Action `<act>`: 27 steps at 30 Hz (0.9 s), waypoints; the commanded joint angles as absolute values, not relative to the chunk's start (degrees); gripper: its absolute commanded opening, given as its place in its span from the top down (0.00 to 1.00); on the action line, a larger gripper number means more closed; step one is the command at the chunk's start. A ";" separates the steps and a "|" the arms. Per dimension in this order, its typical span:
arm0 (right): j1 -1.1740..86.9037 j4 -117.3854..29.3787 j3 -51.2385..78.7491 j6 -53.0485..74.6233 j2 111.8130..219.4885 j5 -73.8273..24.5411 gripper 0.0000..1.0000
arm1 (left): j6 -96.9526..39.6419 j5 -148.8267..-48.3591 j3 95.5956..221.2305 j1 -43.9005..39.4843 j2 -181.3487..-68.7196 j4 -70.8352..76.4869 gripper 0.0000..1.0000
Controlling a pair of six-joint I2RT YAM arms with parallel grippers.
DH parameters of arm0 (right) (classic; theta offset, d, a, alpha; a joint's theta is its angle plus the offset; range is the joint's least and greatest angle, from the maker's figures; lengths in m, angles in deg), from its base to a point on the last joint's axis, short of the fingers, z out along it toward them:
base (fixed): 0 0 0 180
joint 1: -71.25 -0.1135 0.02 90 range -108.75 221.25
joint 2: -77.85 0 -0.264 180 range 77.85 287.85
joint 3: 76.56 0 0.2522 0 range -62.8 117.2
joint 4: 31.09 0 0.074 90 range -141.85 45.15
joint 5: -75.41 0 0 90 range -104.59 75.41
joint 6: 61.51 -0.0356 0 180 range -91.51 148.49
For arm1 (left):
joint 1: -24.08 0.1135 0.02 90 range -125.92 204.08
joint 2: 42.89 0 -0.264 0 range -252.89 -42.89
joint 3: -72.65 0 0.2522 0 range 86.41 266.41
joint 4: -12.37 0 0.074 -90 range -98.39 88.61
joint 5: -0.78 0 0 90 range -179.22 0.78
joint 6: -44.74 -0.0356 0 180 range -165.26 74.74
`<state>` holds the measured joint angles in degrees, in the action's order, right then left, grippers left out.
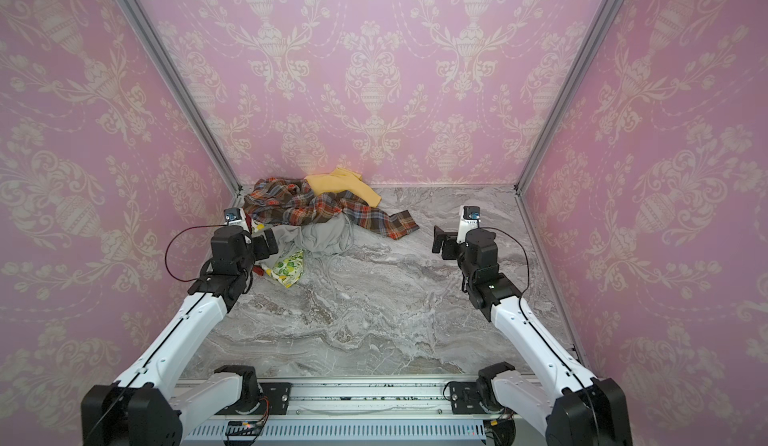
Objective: Pick out a specific cloth from the pile
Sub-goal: 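Reach the left gripper toward the lemon-print cloth while the right gripper moves toward the pile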
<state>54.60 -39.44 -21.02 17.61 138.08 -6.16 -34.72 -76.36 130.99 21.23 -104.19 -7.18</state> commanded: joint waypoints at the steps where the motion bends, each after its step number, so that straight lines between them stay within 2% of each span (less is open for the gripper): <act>1: 50.43 -47.56 -16.82 15.52 140.37 -5.18 0.01 | -33.31 -74.30 136.05 19.81 -103.44 -20.08 0.01; 9: 42.27 -51.77 -11.29 14.25 145.88 -7.11 0.01 | -34.19 -74.81 142.84 17.21 -106.28 -31.37 0.01; 16: 38.22 -53.54 -8.39 12.58 150.16 -7.54 0.01 | -36.76 -74.90 144.19 14.95 -110.00 -35.06 0.01; 22: 35.76 -53.47 -8.01 12.08 152.96 -7.69 0.01 | -33.03 -74.28 143.77 14.99 -111.12 -36.73 0.01; 25: 35.45 -52.84 -8.43 11.32 153.93 -8.13 0.01 | -31.91 -74.95 145.15 16.83 -111.19 -38.59 0.01; 27: 35.24 -51.86 -8.74 11.00 154.51 -8.96 0.01 | -30.77 -79.17 147.34 20.90 -111.99 -40.38 0.01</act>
<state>35.59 -52.56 -9.50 12.74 153.81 -7.80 -33.58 -76.53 143.67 17.14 -111.64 -36.75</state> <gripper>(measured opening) 0.990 0.993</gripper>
